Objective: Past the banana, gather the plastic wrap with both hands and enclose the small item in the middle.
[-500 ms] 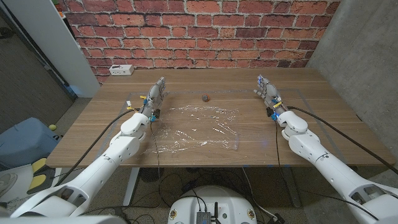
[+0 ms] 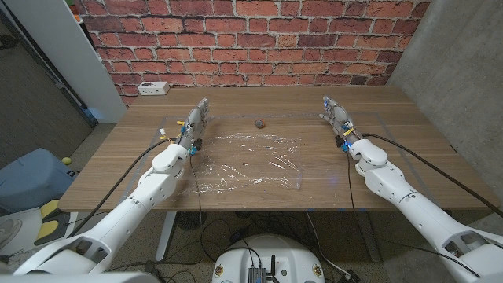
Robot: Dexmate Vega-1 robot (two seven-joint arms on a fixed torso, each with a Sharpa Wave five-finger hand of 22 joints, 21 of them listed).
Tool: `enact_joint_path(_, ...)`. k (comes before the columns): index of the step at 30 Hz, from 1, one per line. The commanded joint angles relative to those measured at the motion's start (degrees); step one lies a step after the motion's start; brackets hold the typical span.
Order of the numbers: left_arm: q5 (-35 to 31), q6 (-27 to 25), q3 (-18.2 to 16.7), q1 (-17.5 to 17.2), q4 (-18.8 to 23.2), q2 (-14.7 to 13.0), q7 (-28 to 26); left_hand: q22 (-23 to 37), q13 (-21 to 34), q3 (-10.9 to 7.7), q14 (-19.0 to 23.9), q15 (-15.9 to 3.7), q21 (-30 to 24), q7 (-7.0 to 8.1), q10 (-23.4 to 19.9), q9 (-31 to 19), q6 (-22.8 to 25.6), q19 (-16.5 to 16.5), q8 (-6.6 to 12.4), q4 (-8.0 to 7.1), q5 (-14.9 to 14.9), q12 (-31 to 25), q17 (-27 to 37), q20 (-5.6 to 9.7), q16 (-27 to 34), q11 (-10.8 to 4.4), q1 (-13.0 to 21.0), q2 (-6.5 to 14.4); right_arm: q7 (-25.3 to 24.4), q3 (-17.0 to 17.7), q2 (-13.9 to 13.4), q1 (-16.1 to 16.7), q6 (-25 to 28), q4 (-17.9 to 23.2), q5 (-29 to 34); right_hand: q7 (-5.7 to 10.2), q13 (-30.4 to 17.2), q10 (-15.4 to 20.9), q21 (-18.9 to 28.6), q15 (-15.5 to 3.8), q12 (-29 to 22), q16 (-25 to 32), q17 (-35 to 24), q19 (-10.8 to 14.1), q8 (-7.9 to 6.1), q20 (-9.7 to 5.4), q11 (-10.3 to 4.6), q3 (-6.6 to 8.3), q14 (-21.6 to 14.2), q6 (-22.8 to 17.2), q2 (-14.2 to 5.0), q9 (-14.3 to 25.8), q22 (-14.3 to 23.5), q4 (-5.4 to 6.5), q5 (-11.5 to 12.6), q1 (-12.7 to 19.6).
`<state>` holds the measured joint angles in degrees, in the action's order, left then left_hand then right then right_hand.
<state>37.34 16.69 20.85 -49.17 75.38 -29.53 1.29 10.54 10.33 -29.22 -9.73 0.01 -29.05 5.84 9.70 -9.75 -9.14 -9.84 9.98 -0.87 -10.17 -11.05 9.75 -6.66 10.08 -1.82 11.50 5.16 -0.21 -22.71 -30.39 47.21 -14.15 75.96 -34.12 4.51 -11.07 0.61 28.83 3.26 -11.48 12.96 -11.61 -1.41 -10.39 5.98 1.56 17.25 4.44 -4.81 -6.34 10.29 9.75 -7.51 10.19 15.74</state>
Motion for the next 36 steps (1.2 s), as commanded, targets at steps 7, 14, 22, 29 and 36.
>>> enact_joint_path(7,-0.2,-0.2,-0.8,-2.4,2.5,-1.5,-1.7,0.2,0.1,0.18,-1.5,2.36,0.0,-2.16,3.0,-0.2,0.3,-2.7,0.52,0.52,-0.3,-0.6,0.2,-1.36,0.9,0.98,-0.2,0.1,-4.5,-3.4,-2.1,-2.0,4.4,3.9,8.0,0.17,-0.3,0.9,0.1,-0.05,-0.6,0.7,0.0,1.9,-0.54,-1.2,0.87,1.03,-1.3,-0.4,-0.42,0.2,0.3,-0.7,0.2,1.9)
enact_joint_path(14,-0.1,0.4,-1.1,-3.0,2.6,-1.4,-2.0,0.2,0.2,-0.82,0.5,2.59,-0.3,-8.5,0.5,-0.3,2.5,0.4,0.92,0.89,-0.6,-1.1,0.2,5.3,0.9,3.19,0.3,3.0,-5.7,-4.8,-2.1,-3.3,5.6,4.3,11.1,-3.31,-0.4,2.6,0.0,-0.35,-1.0,1.0,-0.1,4.9,-0.96,-5.35,3.17,1.81,-2.8,-2.1,-1.04,0.2,0.3,-1.16,0.1,3.4)
enact_joint_path(22,-0.7,0.7,-1.2,-3.7,3.1,-1.7,-2.9,0.1,0.1,-2.58,1.4,2.32,-0.3,-8.6,-0.5,-0.3,3.5,1.4,0.98,0.89,-0.6,-1.2,0.1,5.4,0.9,3.16,1.5,5.5,-6.6,-6.9,-2.7,-5.2,8.7,5.6,15.2,-2.8,-0.4,3.1,-0.2,-0.44,-1.1,1.1,0.0,5.3,-1.08,-4.86,2.82,2.13,-3.3,-2.7,-1.22,0.2,0.3,-1.36,0.1,4.1)
enact_joint_path(29,-1.0,-0.2,-1.3,-4.2,4.3,-2.3,-3.8,0.1,0.1,-3.07,1.6,2.39,0.3,-8.08,-0.6,-0.3,3.6,0.8,0.71,1.74,-0.2,-0.9,0.0,4.06,0.6,2.95,2.3,4.1,-6.8,-9.2,-3.1,-7.3,11.7,6.6,19.2,-2.21,-0.4,3.7,-0.6,-0.72,-1.2,1.2,-0.1,5.5,-1.03,-2.63,2.38,2.58,-4.0,-3.0,-1.49,0.2,0.3,-1.52,0.2,5.0)
enact_joint_path(36,-1.5,0.1,-1.5,-4.7,4.7,-2.6,-4.4,0.1,0.2,-2.42,1.6,2.39,0.5,-7.73,-0.7,-0.3,3.2,0.7,0.53,1.77,0.2,-0.8,0.1,2.78,0.6,3.16,1.7,2.9,-6.9,-11.3,-3.2,-9.3,14.3,7.4,23.2,-1.93,-0.4,4.5,-0.8,-1.1,-1.3,1.5,-0.2,5.8,-1.12,-1.08,1.9,2.82,-5.0,-3.6,-1.67,0.3,0.3,-1.46,0.3,5.5)
